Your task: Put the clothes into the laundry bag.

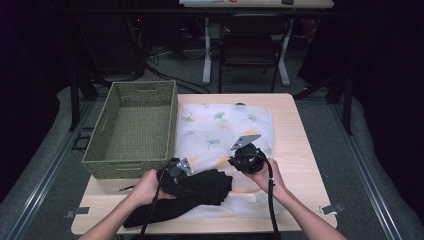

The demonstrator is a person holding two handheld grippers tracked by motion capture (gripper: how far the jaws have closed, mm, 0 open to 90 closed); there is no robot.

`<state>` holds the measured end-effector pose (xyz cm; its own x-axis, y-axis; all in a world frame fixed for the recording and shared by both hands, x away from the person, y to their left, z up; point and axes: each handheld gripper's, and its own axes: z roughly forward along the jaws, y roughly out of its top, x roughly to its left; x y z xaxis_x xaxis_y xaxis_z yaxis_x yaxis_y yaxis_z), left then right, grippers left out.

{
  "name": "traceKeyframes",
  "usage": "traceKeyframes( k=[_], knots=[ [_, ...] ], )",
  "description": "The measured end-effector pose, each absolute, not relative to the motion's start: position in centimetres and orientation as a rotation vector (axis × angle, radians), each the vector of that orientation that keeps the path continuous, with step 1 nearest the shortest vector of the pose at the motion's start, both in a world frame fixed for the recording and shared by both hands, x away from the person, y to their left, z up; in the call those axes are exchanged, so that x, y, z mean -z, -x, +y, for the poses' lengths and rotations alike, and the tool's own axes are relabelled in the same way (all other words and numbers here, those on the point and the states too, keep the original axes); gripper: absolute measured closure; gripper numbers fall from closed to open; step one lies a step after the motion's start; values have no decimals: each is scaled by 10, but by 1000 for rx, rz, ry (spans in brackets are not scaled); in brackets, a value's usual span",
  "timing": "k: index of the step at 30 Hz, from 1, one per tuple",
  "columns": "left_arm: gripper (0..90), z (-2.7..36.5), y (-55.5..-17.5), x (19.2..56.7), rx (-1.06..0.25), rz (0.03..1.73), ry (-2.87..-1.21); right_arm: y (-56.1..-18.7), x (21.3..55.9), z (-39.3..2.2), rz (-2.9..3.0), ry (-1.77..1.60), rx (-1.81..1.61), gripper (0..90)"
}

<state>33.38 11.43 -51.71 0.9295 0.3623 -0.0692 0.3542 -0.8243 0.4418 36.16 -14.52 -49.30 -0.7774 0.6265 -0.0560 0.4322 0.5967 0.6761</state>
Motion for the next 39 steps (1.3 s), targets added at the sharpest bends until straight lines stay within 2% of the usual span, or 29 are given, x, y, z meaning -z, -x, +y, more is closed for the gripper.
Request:
traceKeyframes(
  k=[4, 17, 39],
  knots=[
    [660, 114, -332, 516, -32, 539, -2611, -360, 491, -145, 2538, -869, -967, 878],
    [670, 96, -340, 500, -75, 824, -2518, -357, 476, -140, 2497, -867, -1031, 879],
    [667, 71, -372, 493, -225, 976, -2376, -358, 467, -139, 2443, -873, -1113, 879]
  ],
)
